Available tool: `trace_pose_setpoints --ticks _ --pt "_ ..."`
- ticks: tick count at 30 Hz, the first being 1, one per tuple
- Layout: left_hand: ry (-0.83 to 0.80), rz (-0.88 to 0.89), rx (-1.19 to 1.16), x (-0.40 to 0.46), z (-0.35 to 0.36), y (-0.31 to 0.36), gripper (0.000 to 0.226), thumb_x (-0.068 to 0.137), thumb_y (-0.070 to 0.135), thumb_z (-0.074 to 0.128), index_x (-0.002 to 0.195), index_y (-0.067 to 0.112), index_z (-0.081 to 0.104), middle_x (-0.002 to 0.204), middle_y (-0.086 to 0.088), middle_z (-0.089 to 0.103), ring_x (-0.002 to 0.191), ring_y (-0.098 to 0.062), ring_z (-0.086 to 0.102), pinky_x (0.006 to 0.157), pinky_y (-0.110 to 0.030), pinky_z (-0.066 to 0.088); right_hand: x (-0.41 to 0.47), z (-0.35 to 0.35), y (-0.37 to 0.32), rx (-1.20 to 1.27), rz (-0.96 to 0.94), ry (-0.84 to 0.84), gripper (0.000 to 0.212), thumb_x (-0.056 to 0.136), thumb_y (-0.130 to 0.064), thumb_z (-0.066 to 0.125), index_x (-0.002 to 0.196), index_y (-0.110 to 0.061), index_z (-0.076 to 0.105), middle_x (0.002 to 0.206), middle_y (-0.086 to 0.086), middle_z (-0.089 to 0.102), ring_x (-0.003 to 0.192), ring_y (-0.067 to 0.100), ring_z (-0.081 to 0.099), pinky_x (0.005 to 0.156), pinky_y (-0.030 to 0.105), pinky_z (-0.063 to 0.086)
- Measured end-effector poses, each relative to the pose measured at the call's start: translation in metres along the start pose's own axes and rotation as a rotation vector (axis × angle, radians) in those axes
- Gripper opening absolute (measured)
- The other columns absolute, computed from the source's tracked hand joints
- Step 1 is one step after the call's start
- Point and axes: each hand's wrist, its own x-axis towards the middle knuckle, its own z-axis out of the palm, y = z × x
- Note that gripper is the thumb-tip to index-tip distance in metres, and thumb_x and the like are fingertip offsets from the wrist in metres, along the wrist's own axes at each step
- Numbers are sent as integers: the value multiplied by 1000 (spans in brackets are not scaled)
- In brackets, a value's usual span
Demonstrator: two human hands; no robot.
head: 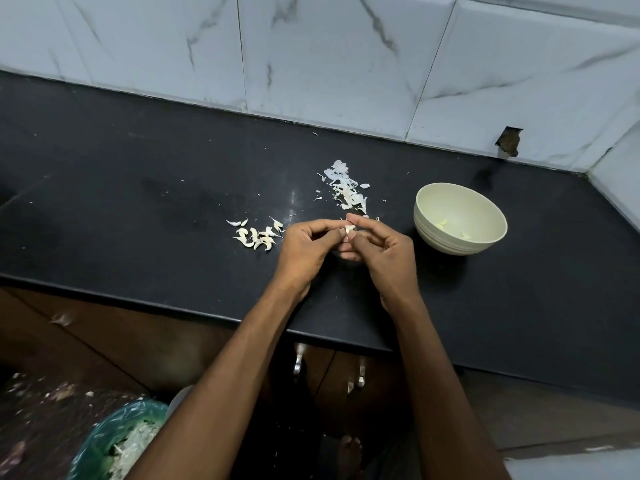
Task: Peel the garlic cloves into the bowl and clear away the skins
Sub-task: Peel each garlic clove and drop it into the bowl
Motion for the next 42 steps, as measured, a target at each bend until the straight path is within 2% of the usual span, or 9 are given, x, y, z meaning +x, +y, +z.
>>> trace_pose_setpoints --ticks 2,8,12,17,22,25,27,35,42 --pt "11 -4 -22 0 0 0 18 94 0 69 110 -5 75 101 -21 78 92 -21 72 87 -30 59 -1 0 -1 20 -3 17 28 97 5 65 122 -5 72 91 16 78 80 20 75 76 27 62" --pt "20 24 -76 -2 3 4 17 95 4 70 106 -9 75 95 -18 77 87 -22 72 79 -29 59 -1 -3 -3 92 -1 88 15 92 0 73 106 -6 75 90 15 79 86 22 77 77 26 62" --pt "2 44 -7 -4 3 2 17 92 8 76 104 -5 77 97 -21 77 82 -25 70 80 -39 58 0 -5 0 95 -24 136 18 90 2 75 106 -5 77 89 10 80 83 18 75 77 26 61" --pt "21 115 130 -5 4 -3 12 92 1 74 102 -4 78 96 -21 76 68 -17 69 68 -24 56 0 -6 0 147 13 139 18 90 4 74 106 -4 77 88 13 79 86 23 77 80 28 62" --pt "80 160 223 -4 3 -5 9 92 3 75 99 0 80 97 -15 75 74 -15 74 71 -24 58 -1 -5 -1 134 39 97 17 95 3 69 109 -5 75 90 13 79 90 23 77 81 28 62" --pt "71 205 305 -3 1 -8 9 91 11 78 98 9 83 94 -5 76 81 -22 75 79 -38 62 -1 -6 0 98 25 107 17 95 2 70 110 -5 75 90 12 80 88 21 77 79 26 62" --pt "69 239 346 -2 0 -9 8 90 13 79 97 12 83 93 -3 76 83 -22 75 81 -42 62 -1 -7 1 76 12 116 16 94 1 72 108 -6 76 89 12 80 86 20 76 78 25 62" --pt "110 353 495 -7 3 -7 11 88 22 77 93 15 85 87 -1 74 80 -15 70 71 -33 57 0 -7 2 52 4 103 17 92 2 73 109 0 76 90 11 80 86 18 77 79 25 62" --pt "33 302 423 -6 0 -5 10 91 14 77 98 14 84 91 2 76 89 -12 71 82 -26 55 -2 -7 2 65 2 134 15 92 1 74 106 -3 76 87 9 80 82 17 77 76 25 62"
